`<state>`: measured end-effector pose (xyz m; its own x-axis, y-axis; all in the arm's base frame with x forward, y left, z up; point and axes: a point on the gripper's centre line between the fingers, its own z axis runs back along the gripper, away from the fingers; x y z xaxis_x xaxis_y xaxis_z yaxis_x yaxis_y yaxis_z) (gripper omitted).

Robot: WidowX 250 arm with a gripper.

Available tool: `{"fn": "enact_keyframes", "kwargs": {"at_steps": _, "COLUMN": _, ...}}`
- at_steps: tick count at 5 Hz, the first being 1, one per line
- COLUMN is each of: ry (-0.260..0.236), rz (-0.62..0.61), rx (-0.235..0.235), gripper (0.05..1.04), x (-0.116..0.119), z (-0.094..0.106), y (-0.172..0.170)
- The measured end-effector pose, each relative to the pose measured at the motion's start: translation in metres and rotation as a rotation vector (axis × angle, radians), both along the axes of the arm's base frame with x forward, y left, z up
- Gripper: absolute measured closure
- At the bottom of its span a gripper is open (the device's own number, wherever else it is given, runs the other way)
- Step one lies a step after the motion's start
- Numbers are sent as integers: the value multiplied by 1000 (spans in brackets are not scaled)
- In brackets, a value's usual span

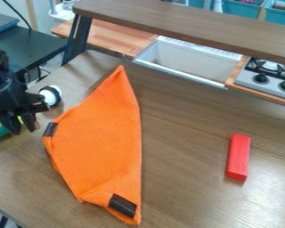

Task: Fold cloth from the top right to the left

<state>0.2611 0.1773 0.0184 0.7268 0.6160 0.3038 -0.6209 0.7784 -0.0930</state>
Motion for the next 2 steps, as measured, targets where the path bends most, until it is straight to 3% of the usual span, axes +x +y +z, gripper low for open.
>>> {"fn": "enact_keyframes", "kwargs": {"at_steps": 1, "ry": 32, "rz": -24, "rx": 105, "gripper": 312, "x": 11, "z": 2, "y": -7}}
{"fn": "enact_keyframes", "kwargs": {"at_steps": 2, "ry": 45, "rz": -86, "rx": 47, "gripper": 96, "x": 36, "z": 25, "y": -32}}
